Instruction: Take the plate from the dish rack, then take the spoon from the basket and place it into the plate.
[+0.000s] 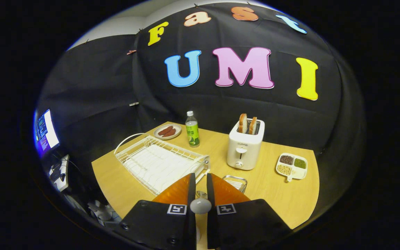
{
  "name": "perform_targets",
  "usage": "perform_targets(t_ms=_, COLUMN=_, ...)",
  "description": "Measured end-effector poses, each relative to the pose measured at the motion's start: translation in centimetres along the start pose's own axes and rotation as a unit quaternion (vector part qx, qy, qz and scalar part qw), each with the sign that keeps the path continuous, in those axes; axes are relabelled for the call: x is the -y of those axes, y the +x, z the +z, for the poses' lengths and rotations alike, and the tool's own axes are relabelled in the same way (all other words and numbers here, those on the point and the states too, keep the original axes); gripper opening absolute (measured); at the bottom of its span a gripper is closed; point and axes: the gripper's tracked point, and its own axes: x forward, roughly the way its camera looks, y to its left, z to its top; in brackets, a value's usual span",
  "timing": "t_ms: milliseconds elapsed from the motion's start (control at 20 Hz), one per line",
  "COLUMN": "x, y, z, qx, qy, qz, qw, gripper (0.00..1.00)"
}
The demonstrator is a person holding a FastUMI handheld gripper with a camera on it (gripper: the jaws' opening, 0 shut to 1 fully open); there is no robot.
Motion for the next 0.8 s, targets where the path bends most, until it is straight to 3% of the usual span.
perform_targets(t_ms=400, x=-5.1, y=-0.4, z=-7.1, qx=-0.067, qy=0.013, qz=0.06, qw=0.996, gripper=0.16)
perform_targets(t_ms=800, x=-9.7, y=1.2, z=-11.3, qx=-0.087, qy=0.017, qz=0.109, qw=0.99, gripper=0.17)
